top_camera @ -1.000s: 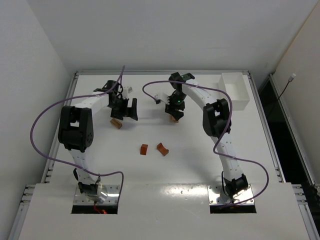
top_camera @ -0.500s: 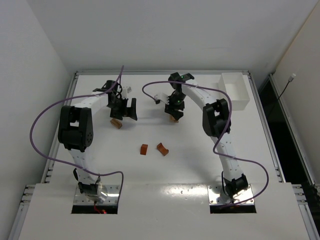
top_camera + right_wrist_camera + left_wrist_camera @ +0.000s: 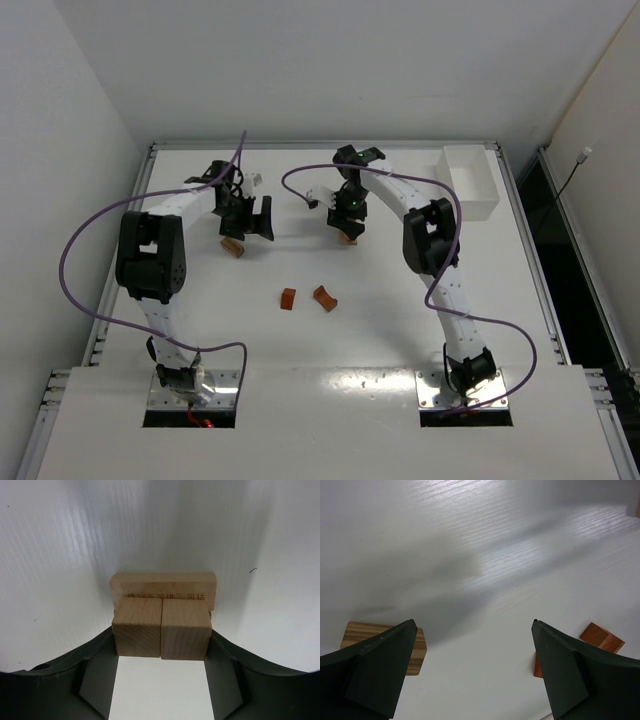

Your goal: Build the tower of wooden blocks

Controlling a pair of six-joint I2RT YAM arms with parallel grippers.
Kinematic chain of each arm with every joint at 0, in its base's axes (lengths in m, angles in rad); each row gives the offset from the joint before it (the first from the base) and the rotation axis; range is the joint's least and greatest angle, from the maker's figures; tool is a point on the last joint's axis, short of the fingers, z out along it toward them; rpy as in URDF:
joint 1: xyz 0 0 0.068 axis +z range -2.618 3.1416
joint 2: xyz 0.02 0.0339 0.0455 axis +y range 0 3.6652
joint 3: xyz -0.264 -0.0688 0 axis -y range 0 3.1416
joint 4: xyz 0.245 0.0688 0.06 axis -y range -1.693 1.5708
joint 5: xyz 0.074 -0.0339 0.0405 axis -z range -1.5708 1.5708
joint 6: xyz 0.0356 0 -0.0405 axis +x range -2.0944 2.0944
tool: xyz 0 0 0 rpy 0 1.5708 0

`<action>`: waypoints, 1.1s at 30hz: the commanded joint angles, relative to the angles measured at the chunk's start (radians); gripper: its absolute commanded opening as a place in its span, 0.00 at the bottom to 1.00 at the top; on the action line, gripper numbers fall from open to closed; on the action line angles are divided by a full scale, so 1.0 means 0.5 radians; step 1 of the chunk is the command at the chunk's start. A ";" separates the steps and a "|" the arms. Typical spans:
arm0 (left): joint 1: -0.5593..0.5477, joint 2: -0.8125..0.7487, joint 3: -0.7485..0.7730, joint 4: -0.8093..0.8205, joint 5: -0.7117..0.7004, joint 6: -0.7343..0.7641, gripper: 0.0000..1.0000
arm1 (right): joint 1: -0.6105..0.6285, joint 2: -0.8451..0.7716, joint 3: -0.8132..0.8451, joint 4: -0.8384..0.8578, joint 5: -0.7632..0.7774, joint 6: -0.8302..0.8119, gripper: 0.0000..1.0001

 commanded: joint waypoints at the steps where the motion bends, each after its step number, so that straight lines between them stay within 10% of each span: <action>1: 0.038 0.010 0.072 -0.009 0.049 0.028 0.99 | 0.021 0.047 0.064 0.015 -0.015 0.006 0.24; 15: 0.038 0.047 0.091 -0.009 0.067 0.028 0.99 | 0.021 0.065 0.064 -0.087 -0.015 0.006 0.37; 33: 0.038 0.047 0.091 -0.009 0.086 0.028 0.99 | 0.021 0.044 0.027 -0.102 -0.092 0.006 0.88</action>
